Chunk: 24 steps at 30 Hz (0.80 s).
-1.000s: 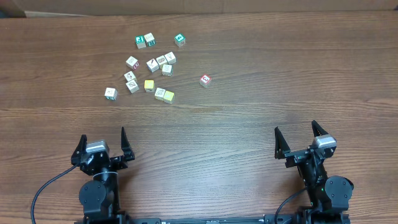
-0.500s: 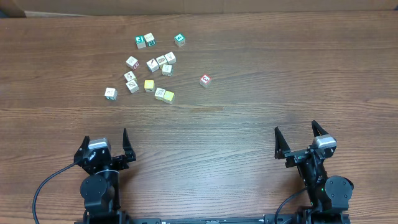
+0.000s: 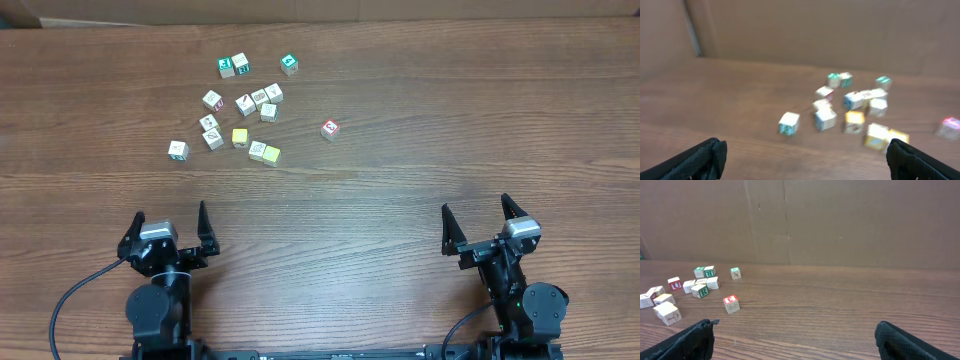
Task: Form a tower
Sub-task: 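Reach the left gripper forward over the block cluster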
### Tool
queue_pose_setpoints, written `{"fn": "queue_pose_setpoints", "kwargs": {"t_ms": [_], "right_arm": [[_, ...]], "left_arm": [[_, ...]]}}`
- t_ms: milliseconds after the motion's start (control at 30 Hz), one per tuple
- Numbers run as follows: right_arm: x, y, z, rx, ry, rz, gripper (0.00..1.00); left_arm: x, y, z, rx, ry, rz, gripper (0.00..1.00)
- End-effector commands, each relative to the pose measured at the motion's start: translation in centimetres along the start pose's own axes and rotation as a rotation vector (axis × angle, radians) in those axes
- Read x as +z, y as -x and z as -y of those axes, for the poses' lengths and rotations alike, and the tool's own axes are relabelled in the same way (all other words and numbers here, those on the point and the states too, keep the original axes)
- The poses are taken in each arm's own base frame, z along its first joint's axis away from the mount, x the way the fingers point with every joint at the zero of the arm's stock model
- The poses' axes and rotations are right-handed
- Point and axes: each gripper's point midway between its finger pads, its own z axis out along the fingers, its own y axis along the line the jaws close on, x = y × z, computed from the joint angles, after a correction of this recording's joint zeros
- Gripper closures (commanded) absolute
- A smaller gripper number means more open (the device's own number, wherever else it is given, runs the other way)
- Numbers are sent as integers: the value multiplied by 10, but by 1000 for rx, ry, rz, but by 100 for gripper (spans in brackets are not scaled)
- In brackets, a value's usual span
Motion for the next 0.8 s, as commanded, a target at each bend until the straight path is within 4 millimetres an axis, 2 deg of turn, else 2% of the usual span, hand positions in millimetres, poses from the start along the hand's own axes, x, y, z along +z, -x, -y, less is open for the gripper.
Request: {"fn": "queue_pose_setpoints", "kwargs": {"t_ms": [0,167,267,367,433,600,700,767], "right_arm": [[0,-2,1,1,-6,5,0],[0,-1,1,1,-6,5,0],[0,-1,1,1,-6,5,0],[0,-2,1,1,-6,5,0],[0,-1,1,1,-6,5,0],[0,-1,1,1,-6,5,0],[0,-1,1,1,-6,5,0],[0,-1,1,1,-6,5,0]], "left_arm": [[-15,70,26,-21,-144,146,0],[-50,163,39,-4,-209,325,0],[-64,207,41,0,-218,373,0],[-65,242,46,1,-232,340,1],[-56,259,47,-2,-228,269,0],[-12,286,50,31,-213,-11,0],[19,292,51,54,-210,-190,1],[46,289,52,65,-210,-316,0]]}}
